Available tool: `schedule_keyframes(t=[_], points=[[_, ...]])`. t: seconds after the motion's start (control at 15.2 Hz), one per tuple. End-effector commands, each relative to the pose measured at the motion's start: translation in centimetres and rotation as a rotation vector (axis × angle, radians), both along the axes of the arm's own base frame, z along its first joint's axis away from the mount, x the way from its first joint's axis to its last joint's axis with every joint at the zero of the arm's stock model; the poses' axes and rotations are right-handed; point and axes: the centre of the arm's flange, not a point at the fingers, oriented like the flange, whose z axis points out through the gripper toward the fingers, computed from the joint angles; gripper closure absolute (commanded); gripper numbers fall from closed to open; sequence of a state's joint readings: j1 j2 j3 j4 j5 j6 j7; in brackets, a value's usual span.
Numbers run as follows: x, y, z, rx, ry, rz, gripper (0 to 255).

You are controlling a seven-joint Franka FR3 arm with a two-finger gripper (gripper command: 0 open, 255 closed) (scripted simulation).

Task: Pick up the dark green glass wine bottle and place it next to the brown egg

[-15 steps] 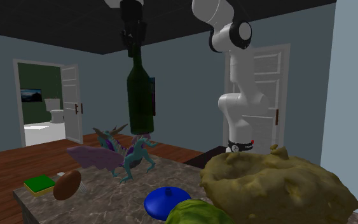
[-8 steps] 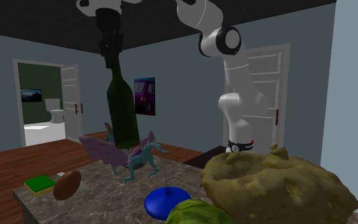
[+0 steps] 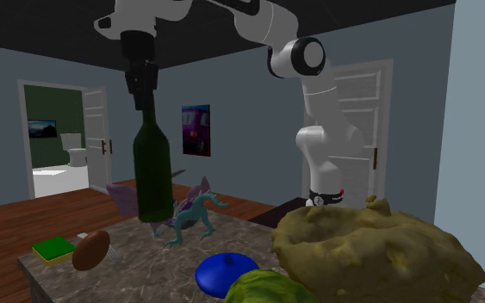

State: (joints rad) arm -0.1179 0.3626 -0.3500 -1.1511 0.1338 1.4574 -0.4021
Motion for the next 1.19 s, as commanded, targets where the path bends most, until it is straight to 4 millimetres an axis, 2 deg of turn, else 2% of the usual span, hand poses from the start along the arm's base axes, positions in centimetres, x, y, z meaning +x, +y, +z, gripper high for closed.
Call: schedule_keyframes(t=[0.0, 1.12], points=[[0.0, 0.0, -1.1, 0.000, -0.001, 0.000, 255], [0.0, 0.0, -10.1, 0.000, -0.001, 0.000, 255]])
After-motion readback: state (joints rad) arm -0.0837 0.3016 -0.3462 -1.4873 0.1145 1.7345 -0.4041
